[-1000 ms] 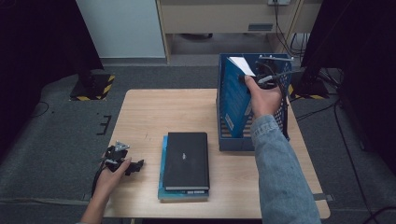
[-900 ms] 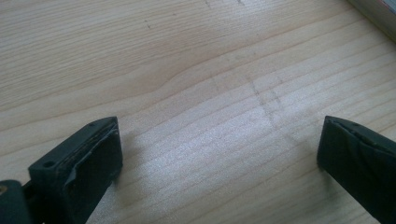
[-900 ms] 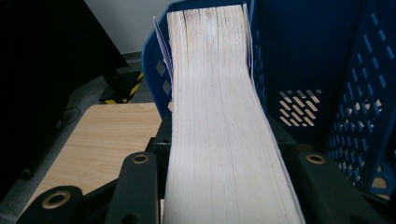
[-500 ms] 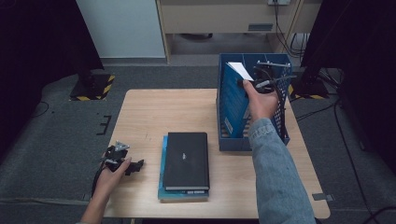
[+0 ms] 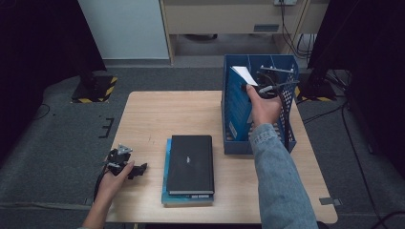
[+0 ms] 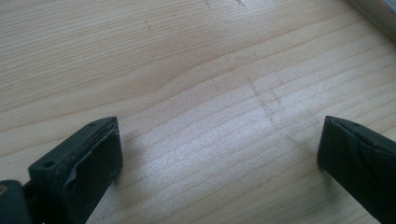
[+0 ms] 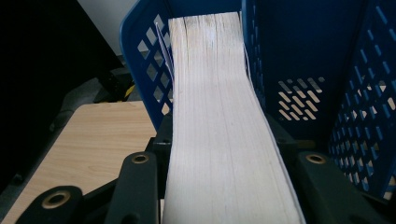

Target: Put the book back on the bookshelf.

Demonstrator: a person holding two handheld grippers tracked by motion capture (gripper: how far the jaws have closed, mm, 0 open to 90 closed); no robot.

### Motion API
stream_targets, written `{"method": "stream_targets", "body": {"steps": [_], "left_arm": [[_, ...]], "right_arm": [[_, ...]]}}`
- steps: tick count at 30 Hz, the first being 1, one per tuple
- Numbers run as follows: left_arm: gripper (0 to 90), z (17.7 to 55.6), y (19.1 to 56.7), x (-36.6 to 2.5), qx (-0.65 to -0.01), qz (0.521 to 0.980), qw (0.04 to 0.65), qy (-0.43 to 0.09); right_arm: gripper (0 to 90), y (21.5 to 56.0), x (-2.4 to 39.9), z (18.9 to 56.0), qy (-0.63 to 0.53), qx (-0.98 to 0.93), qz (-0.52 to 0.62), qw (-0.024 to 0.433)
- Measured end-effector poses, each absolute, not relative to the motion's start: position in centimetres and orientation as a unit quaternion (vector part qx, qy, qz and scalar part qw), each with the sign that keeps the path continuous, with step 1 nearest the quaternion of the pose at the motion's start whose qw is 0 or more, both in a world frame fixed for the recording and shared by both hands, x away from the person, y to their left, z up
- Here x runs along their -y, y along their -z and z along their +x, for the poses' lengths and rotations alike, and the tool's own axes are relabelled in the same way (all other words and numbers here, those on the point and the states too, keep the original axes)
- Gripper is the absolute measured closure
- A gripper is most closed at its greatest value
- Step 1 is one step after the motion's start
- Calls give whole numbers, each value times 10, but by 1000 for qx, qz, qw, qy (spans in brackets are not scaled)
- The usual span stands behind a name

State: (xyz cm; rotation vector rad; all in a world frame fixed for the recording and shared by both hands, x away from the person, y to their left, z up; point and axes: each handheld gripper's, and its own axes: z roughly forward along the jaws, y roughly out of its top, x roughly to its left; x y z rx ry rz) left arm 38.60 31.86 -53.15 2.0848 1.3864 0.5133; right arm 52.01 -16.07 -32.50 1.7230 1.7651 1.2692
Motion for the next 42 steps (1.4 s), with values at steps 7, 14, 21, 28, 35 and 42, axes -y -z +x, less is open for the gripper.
{"method": "stream_targets", "body": {"steps": [7,14,21,28,35,42], "left_arm": [[0,386,532,-319,-518,782,288,-193],[0,386,532,-319,-519,782,288,-193],[0,387,532,-318,-519,781,288,-193],[0,387,532,-318,-519,781,289,-193],[0,387,532,-317,-521,779,291,-193],[0,387,532,-316,-520,781,288,-192]], "right_arm": [[583,330,159,521,-450,-624,612,183],[583,333,159,521,-450,-624,612,184],[583,331,157,521,-452,-622,611,191],[582,336,154,522,-451,-623,608,195],[581,338,155,518,-454,-628,600,199],[580,344,158,508,-453,-631,595,206]]}}
